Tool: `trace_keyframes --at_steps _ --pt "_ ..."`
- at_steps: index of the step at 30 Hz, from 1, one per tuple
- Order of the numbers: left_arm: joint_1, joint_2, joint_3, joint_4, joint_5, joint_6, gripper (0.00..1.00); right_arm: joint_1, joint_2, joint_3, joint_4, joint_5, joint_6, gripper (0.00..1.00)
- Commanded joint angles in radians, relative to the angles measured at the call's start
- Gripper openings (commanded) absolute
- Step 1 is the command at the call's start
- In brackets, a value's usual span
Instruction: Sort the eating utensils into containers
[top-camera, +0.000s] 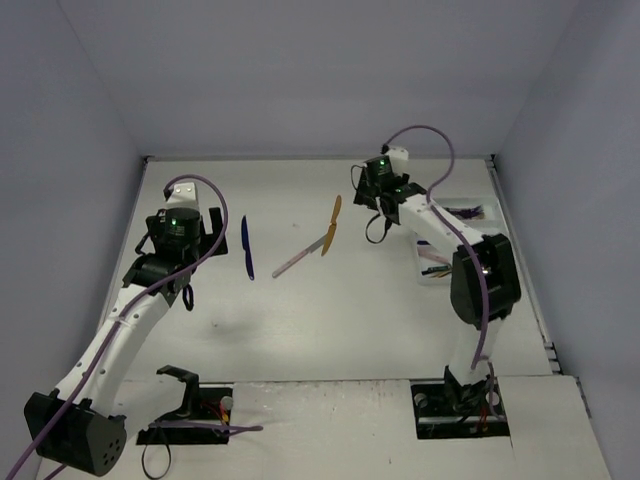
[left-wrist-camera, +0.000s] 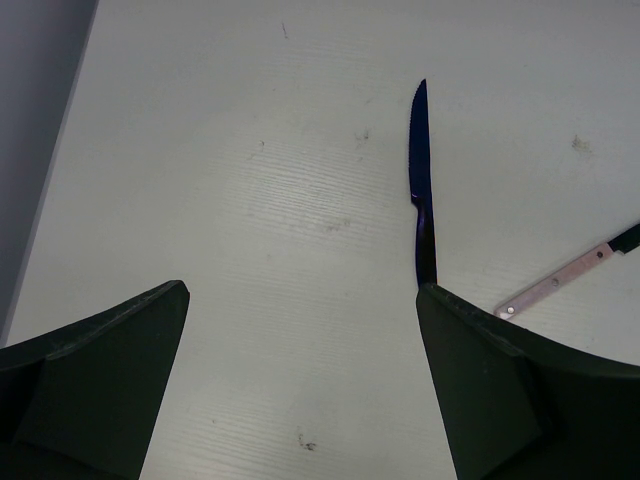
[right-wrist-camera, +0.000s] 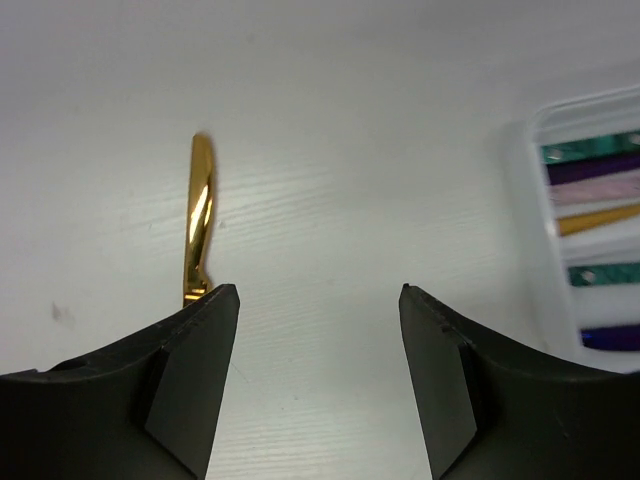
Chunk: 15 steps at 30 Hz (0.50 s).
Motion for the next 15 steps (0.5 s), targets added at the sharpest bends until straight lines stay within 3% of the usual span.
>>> trace_keyframes --at_steps 1,7,15 --pt "0.006 -0.005 0.026 0.032 0.006 0.004 0.97 0.032 0.112 0.11 0.027 -0.133 -0.264 0.62" --pt "0.008 -0.001 0.024 0.031 0.0 0.007 0.97 0.045 0.232 0.236 0.044 -0.257 -0.414 0.61" --pt "0.008 0.008 0.025 0.032 0.002 0.007 0.97 0.045 0.365 0.367 0.074 -0.349 -0.475 0.61"
